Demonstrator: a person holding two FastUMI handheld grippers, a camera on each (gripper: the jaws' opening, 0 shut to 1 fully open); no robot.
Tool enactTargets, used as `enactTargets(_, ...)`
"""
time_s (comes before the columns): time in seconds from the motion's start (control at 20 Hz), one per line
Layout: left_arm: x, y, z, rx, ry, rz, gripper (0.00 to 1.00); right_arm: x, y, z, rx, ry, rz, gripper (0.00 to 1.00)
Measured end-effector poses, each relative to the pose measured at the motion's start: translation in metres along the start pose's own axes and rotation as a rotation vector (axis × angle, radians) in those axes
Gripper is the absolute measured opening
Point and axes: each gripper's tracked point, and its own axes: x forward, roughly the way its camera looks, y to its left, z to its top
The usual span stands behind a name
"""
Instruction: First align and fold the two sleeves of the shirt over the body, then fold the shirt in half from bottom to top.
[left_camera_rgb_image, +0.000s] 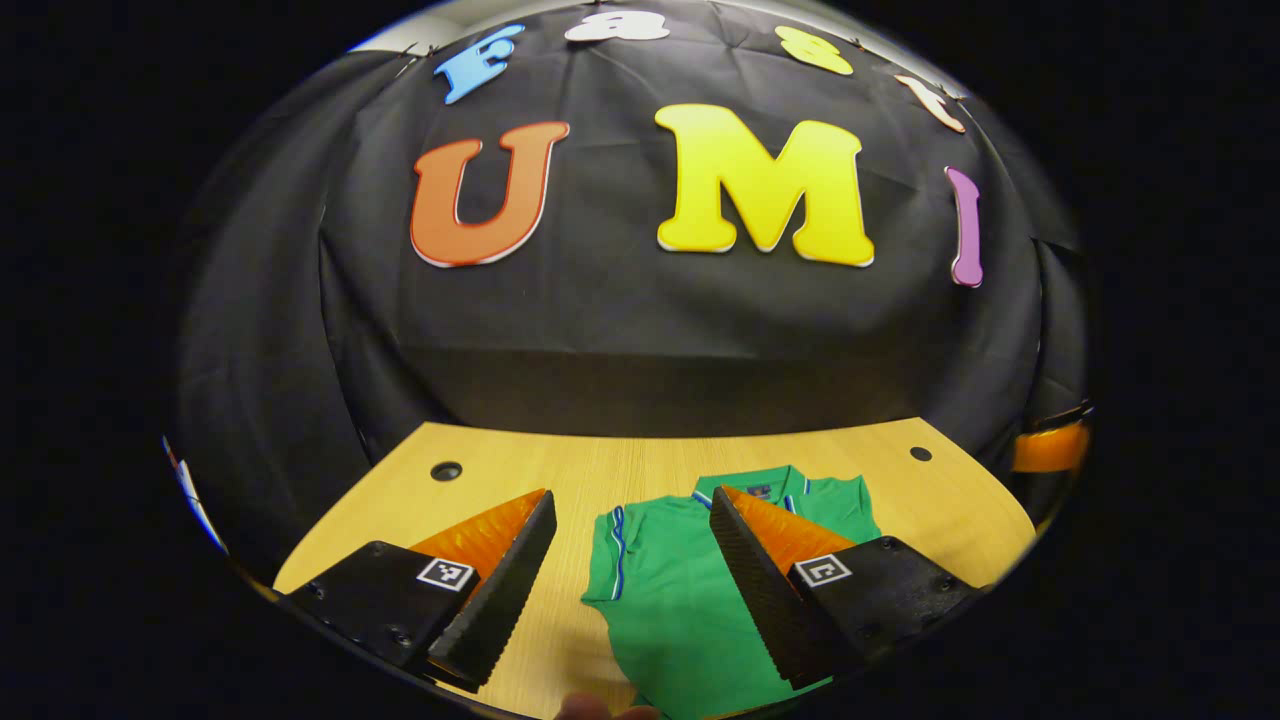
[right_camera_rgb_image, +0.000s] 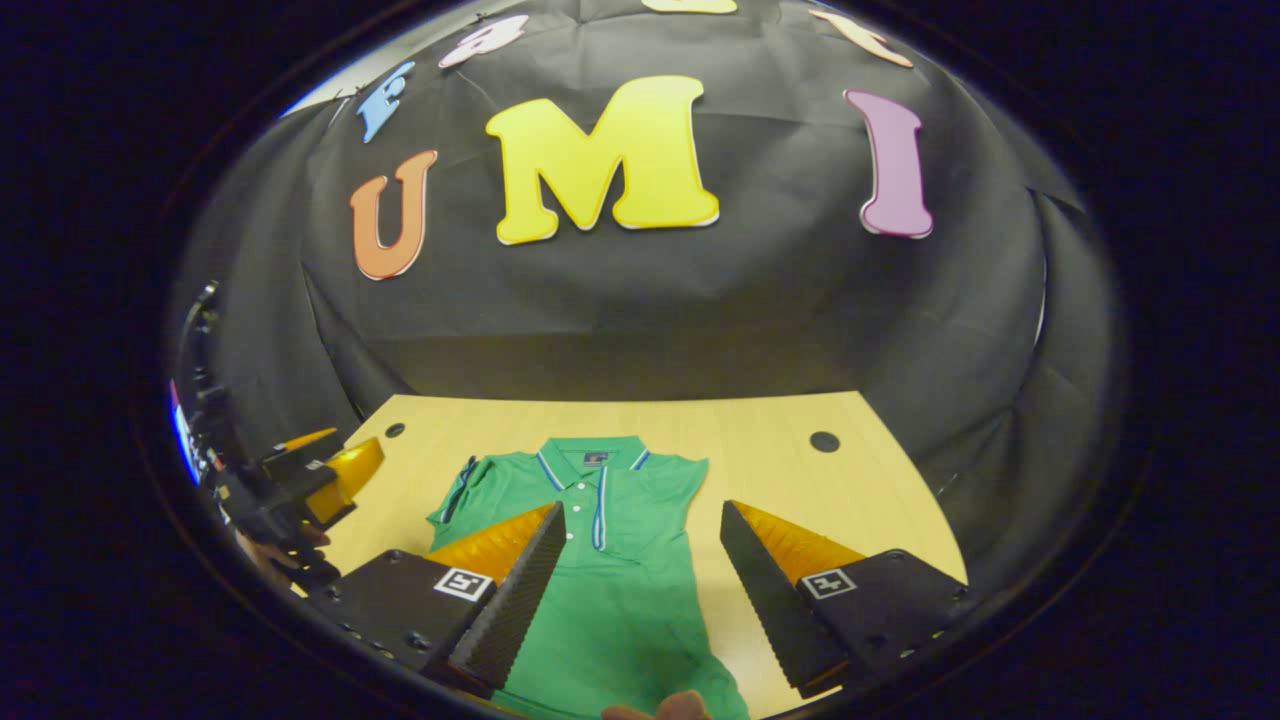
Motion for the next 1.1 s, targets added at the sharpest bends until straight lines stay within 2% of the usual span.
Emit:
enactTargets(0.1,0.025,0.006,-0.028,-0.018,0.071,0.007,1.00,-0.026,-0.011,0.011,-0.032,-0.048,-0.032,0.92)
enactTargets(0.15,0.035,0.010,-0.042,-0.012,0.104,0.012,1.00,-0.037,-0.014,0.014,-0.045,-0.060,-0.043,0.96)
enactTargets(0.3,0.063,0.016,-0.079,0.013,0.187,0.016,1.00,-0.063,-0.019,0.018,-0.060,-0.082,-0.071,0.96)
enactTargets(0.45,0.082,0.025,-0.108,0.014,0.251,0.022,1.00,-0.076,-0.016,0.009,-0.069,-0.057,-0.079,0.92)
enactTargets(0.5,0.087,0.027,-0.117,0.016,0.270,0.022,1.00,-0.080,-0.016,0.006,-0.075,-0.044,-0.081,0.95)
enactTargets(0.55,0.092,0.028,-0.125,0.019,0.286,0.027,1.00,-0.082,-0.015,0.004,-0.076,-0.036,-0.085,0.93)
enactTargets(0.65,0.099,0.029,-0.136,0.021,0.312,0.025,0.99,-0.084,-0.012,0.001,-0.075,-0.018,-0.088,0.96)
enactTargets(0.75,0.102,0.030,-0.143,0.027,0.325,0.021,0.92,-0.084,-0.009,-0.004,-0.071,-0.003,-0.081,0.97)
enactTargets(0.8,0.103,0.031,-0.145,0.029,0.331,0.017,0.83,-0.084,-0.006,-0.007,-0.075,0.002,-0.077,0.97)
enactTargets(0.9,0.105,0.028,-0.143,0.024,0.323,-0.011,0.74,-0.084,-0.002,-0.007,-0.079,0.005,-0.068,0.97)
enactTargets(1.05,0.107,0.027,-0.143,0.032,0.320,-0.042,0.51,-0.083,0.003,-0.006,-0.070,0.008,-0.057,0.97)
enactTargets(1.1,0.106,0.027,-0.142,0.030,0.320,-0.049,0.46,-0.082,0.004,-0.009,-0.069,0.009,-0.054,0.96)
